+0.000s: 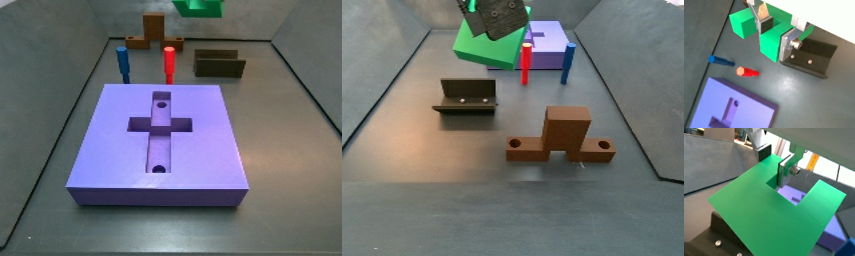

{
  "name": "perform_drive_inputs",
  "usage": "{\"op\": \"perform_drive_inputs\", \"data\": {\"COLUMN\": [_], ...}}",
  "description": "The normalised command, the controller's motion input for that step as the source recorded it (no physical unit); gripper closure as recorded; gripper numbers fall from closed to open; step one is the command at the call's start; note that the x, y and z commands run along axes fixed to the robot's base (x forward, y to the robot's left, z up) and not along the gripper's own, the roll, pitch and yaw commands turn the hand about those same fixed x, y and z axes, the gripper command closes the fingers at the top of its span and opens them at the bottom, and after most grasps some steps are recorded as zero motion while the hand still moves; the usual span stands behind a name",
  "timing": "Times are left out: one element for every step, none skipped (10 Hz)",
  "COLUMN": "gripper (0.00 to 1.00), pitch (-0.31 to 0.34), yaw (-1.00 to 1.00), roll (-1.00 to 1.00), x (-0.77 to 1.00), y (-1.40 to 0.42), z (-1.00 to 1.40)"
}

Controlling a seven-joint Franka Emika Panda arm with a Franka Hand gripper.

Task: Pick up the green object. Move up. Place the green object on the fixture. Regrasp the green object. Move to above the board. Insert the green object.
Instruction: Place the green object on the fixture.

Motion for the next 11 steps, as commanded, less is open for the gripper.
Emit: {"op": "perform_drive_inputs", "data": {"gripper": [1.00,1.00,1.00,1.00,1.00,1.00,1.00,1.00,1.00,1.00,1.00], "pitch": [0.311,0.009,-0.034,-0.020,0.089,0.120,0.129,0.103,0.117,0.131,0.129], "yaw": [0.00,0.00,0.00,-0.09,0.27,0.51,0.55,0.52,0.48,0.31,0.04], "roll": [-0.50,-0.32,-0.10,-0.29,-0.05,-0.08,0.00,0.00,-0.01,-0.18,-0.33], "x": [0.64,0.20,0.00,0.03,0.61,0.65,0.73,0.75,0.79,0.83,0.67], "y": [0.00,0.00,0.00,0.00,0.00,-0.06,-0.09,-0.08,-0.09,0.00,0.00], "z": [0.00,-0.02,0.00,-0.13,-0.18,-0.18,-0.23,-0.23,-0.23,-0.34,-0.47]}}
